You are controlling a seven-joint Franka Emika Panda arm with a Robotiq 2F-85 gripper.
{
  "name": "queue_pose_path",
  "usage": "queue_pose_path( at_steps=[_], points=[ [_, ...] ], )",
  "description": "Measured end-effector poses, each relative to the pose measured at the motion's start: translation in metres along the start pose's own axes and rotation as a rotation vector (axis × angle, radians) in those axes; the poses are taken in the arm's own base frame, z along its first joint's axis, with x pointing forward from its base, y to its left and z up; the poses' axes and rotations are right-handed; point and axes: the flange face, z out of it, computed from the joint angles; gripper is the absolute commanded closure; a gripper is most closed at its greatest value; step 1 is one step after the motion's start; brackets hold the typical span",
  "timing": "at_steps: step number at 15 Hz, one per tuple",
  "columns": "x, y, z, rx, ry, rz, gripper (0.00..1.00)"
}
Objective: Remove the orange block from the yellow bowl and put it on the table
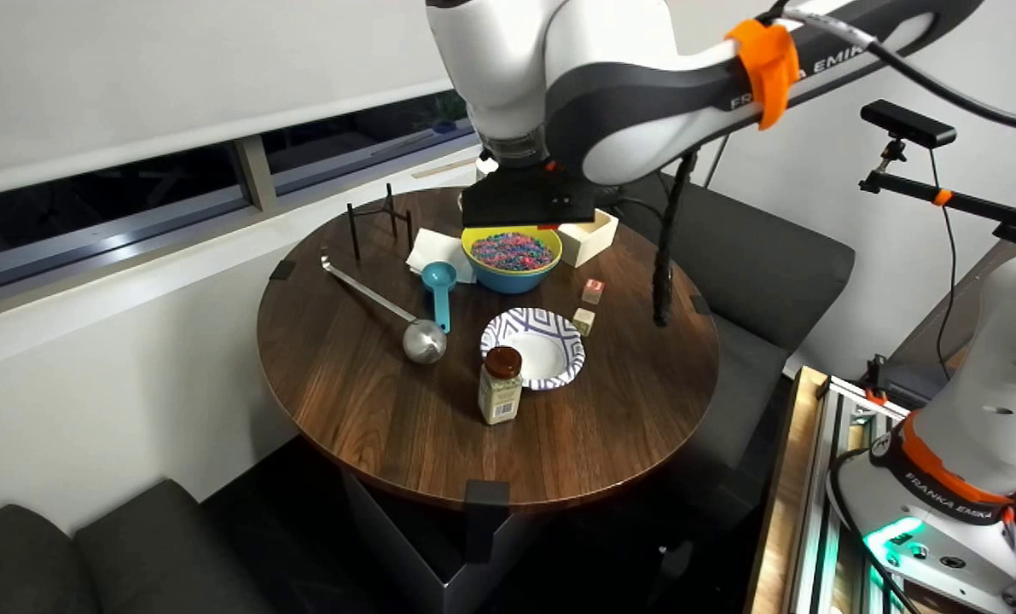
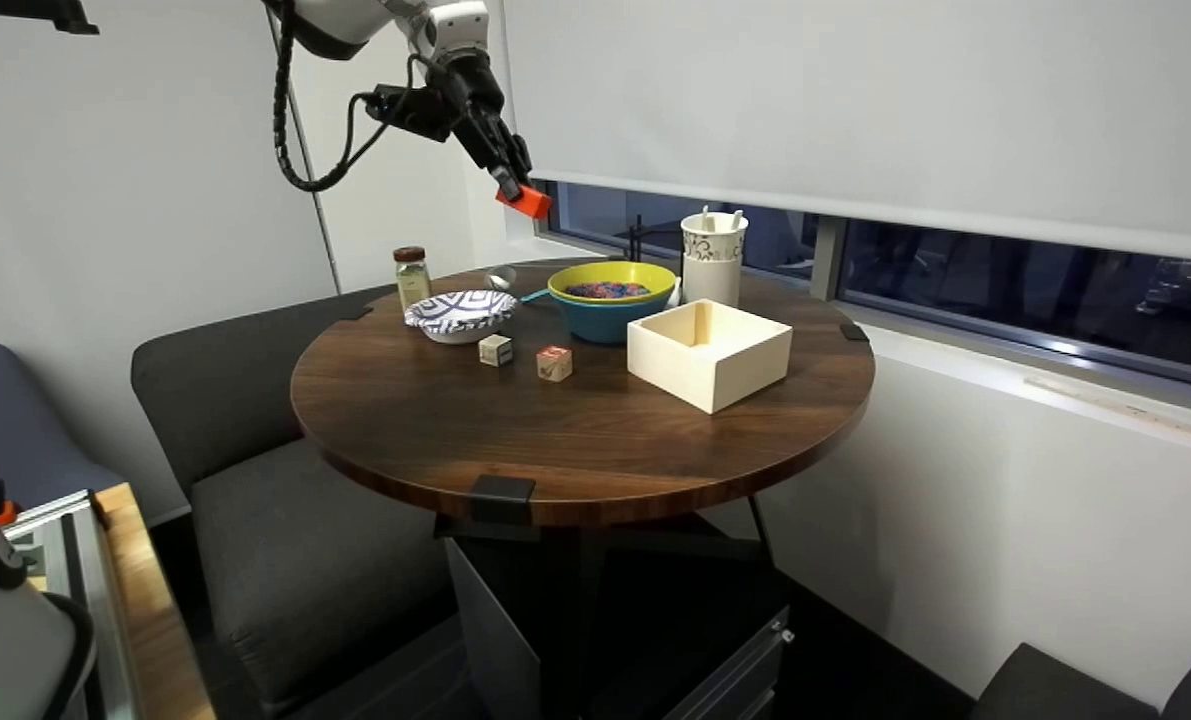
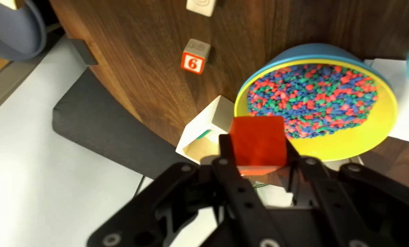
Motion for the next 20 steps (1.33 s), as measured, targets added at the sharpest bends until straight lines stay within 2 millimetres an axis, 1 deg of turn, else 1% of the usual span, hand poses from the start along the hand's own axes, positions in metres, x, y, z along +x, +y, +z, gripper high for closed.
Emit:
queue_pose_path(
  at_steps=[2, 4, 5, 6, 8, 10, 12, 13, 16, 20],
  points=[
    [-0.018, 0.011, 0.017, 0.051, -0.01, 0.033, 0.92],
    [-0.036, 0.027, 0.04, 0.063, -0.028, 0.061, 0.92],
    [-0.046, 0.038, 0.055, 0.046, -0.035, 0.074, 0.92],
    [-0.055, 0.05, 0.069, 0.027, -0.041, 0.088, 0.67],
    [-0.068, 0.075, 0.089, 0.005, -0.05, 0.108, 0.67],
    [-0.07, 0.088, 0.092, 0.006, -0.05, 0.116, 0.67],
    [-0.068, 0.091, 0.087, 0.015, -0.048, 0.121, 0.67],
    [-0.067, 0.091, 0.086, 0.018, -0.048, 0.123, 0.92],
    [-0.065, 0.091, 0.088, 0.003, -0.043, 0.125, 0.92],
    [-0.058, 0.09, 0.106, -0.05, -0.005, 0.118, 0.92]
  ],
)
